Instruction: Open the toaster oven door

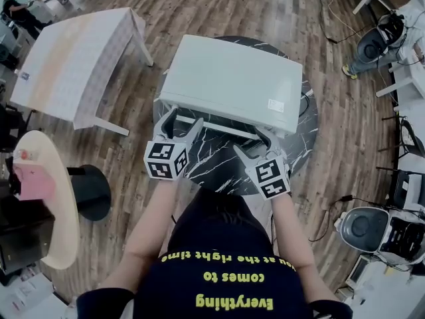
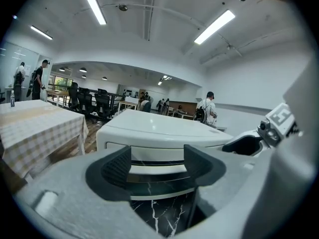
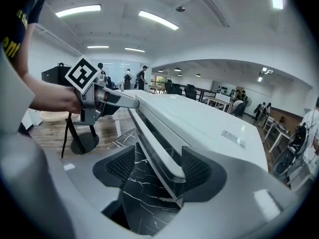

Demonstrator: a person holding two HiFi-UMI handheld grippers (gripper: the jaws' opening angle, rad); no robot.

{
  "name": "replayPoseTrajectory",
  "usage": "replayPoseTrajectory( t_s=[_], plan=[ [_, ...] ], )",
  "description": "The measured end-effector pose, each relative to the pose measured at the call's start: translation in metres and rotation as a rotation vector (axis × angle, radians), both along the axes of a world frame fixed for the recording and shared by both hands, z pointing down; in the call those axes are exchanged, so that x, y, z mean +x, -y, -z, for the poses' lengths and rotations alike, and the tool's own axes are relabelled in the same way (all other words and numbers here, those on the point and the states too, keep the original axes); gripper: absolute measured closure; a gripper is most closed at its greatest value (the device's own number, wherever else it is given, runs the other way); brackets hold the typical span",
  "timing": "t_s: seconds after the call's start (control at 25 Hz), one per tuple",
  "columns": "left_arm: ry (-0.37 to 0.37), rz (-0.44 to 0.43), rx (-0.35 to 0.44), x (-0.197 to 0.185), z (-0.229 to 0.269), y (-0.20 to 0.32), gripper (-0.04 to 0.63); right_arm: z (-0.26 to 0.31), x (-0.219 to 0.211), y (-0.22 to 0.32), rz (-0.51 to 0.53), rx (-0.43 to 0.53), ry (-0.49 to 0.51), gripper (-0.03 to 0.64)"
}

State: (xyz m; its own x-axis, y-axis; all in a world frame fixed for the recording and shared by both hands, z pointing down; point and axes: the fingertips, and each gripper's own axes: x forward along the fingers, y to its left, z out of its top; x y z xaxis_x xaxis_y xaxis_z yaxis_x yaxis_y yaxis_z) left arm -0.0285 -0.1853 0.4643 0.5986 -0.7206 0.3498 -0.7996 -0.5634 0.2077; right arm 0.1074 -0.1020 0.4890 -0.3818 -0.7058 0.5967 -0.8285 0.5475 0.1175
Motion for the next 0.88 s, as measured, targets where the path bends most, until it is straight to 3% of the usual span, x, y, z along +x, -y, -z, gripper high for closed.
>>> replayPoseTrajectory(
  t_s=[0.24, 0.52, 0.72, 0.88],
  plan=[
    [0.047, -0.045, 0.002, 0.006, -0.004, -0.004, 0.289, -0.002, -0.003, -0.001, 0.038, -0.076, 0.011, 0.338],
    [0.007, -0.054, -0.009, 0.007, -0.004, -0.024, 0.334, 0.001, -0.011, -0.013, 0.025, -0.129, 0.158, 0.36],
    [-0.049, -0.043, 0.077, -0.001, 0.022, -0.044, 0.41, 0.001, -0.023, -0.033, 0.025, -0.172, 0.274, 0.379],
    [-0.048, -0.077, 0.087, 0.005, 0.02, -0.054, 0.459, -0.01, -0.035, -0.055, 0.046, -0.215, 0.293, 0.39]
  ],
)
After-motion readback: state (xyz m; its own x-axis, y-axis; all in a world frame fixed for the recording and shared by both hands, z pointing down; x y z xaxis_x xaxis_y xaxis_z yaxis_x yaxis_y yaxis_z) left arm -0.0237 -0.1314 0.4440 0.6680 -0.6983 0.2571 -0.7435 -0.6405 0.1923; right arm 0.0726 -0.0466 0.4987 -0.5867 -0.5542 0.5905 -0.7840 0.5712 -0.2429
